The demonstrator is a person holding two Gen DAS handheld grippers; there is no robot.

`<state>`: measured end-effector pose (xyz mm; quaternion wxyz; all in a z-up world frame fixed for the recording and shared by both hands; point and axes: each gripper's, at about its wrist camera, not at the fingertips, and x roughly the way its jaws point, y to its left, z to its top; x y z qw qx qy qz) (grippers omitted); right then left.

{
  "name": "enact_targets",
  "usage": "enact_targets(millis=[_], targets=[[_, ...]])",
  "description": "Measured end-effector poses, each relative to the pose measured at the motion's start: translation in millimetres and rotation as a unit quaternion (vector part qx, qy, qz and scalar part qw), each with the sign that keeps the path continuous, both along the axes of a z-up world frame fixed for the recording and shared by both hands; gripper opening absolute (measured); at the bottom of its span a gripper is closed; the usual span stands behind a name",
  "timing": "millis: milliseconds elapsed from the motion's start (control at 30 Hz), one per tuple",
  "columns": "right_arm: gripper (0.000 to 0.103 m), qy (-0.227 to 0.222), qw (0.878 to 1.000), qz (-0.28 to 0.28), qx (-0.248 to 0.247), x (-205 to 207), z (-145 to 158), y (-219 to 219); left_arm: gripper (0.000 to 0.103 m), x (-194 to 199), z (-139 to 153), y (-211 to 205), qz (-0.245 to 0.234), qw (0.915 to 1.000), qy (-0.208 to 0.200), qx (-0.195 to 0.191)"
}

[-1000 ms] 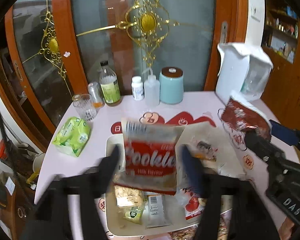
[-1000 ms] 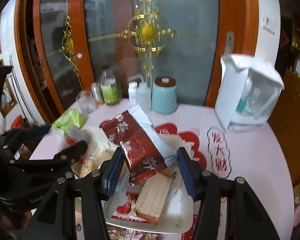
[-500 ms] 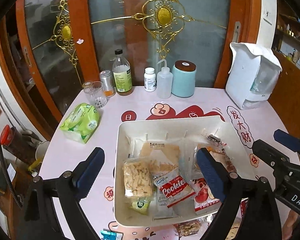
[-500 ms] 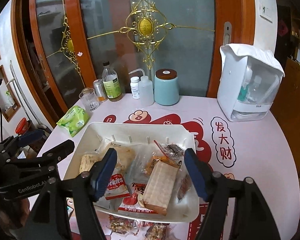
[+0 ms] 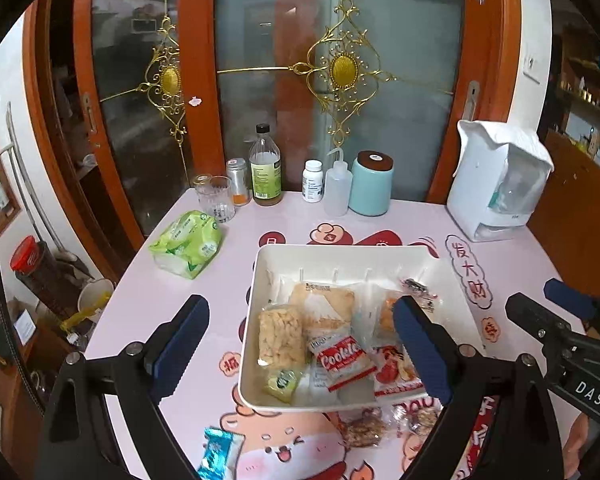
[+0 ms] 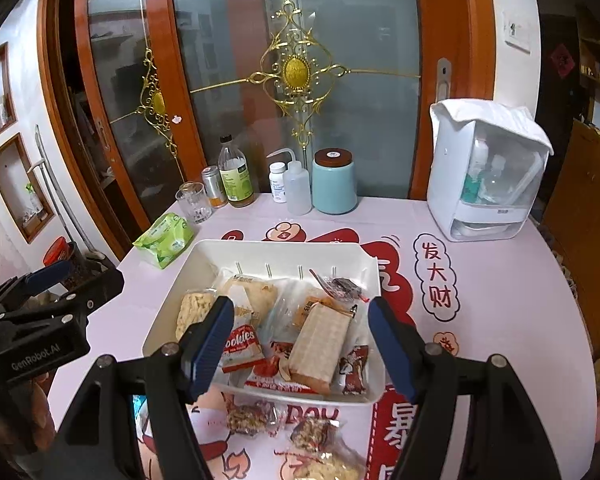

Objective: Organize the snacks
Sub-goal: 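Withdraw both open tools from the tray toward remaining snacks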

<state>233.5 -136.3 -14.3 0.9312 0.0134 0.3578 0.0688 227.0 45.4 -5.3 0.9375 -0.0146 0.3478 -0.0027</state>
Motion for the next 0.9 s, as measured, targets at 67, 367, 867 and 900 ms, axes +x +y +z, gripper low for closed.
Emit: enact_targets(millis=[67,367,867,900], targets=[[0.07,-0.009,1.0,0.0,-0.009,-10,5,0,0.093,-9,2,-1,-0.002,1.0,-0.002,-0.006],[0.07,-0.041,0.999,-0.013,-0.015,-49,12,-5,0.093,-45,-10,-23,-0.037,0.9992,0.001,-0.017],[0.07,-0.025,0.999,-0.021,-0.031,-72,-27,-11,0.093,-68,-75,-42,-0.067,0.9943,0.081,0.019],[0.07,-0.021,0.999,-0.021,-0.03,-73,-31,-12,0.093,-67,-79,-43,-0.069,0.9938,0.085,0.02]])
